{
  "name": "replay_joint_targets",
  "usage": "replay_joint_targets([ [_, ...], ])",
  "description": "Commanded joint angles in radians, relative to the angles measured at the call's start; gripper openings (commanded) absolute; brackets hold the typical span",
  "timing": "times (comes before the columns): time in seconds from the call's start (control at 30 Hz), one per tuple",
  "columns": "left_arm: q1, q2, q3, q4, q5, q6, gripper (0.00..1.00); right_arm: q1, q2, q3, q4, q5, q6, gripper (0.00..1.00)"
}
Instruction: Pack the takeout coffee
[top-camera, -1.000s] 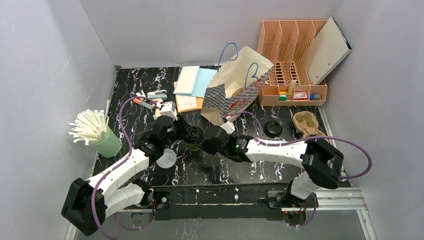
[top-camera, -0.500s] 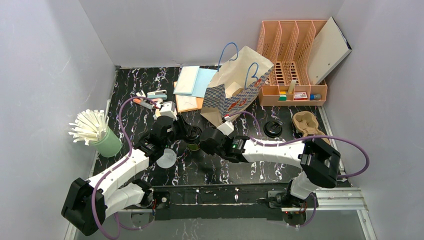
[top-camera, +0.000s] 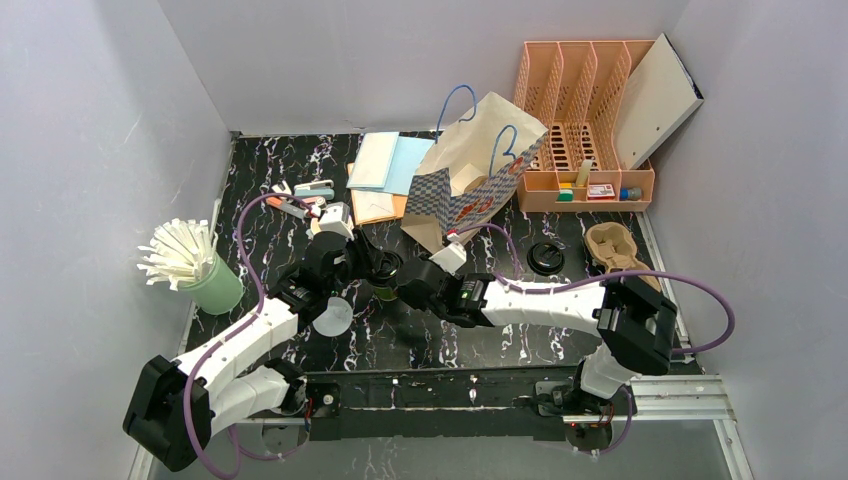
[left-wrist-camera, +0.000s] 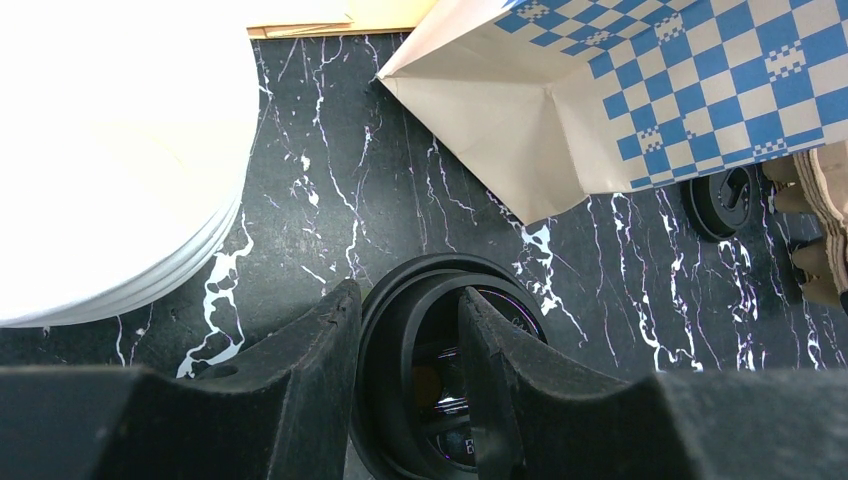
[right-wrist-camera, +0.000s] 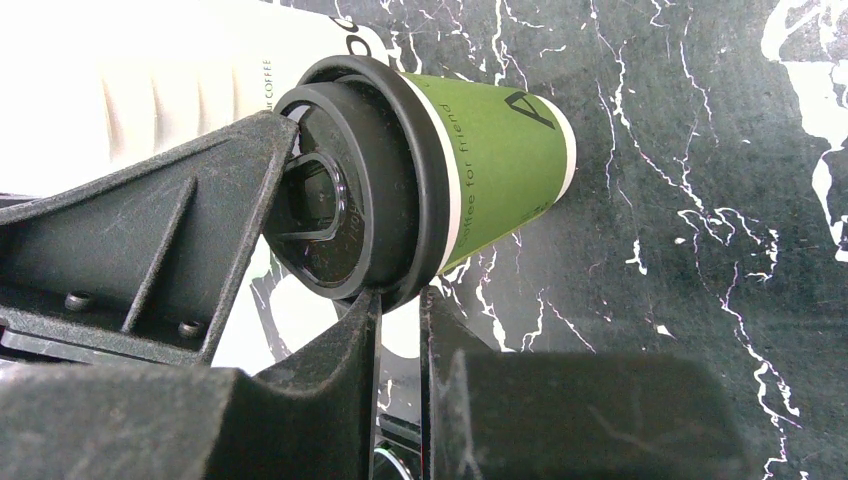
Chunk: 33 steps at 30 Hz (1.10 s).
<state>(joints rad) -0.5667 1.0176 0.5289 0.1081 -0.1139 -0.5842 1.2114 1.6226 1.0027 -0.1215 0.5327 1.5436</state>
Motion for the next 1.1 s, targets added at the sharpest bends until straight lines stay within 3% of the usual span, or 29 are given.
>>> replay_joint_targets([
  [0.0,-0.047,0.039,-0.075,-0.257,0.227,-0.034,0.36,-0.028,0.247,-0.114,-0.444,0.078,-0.135,0.10],
  [0.47,-0.047,0.038,-0.056,-0.267,0.212,-0.026,0.36,-0.024,0.183,-0.097,-0.453,0.112,-0.155,0.11],
  [0.83,-0.047,0.080,0.196,-0.414,0.133,0.061,0.37,-0.057,0.013,0.012,-0.373,0.097,-0.337,0.15],
  [1.07,-0.047,0.104,0.282,-0.443,0.143,0.084,0.38,-0.087,-0.055,-0.007,-0.304,0.015,-0.411,0.21],
])
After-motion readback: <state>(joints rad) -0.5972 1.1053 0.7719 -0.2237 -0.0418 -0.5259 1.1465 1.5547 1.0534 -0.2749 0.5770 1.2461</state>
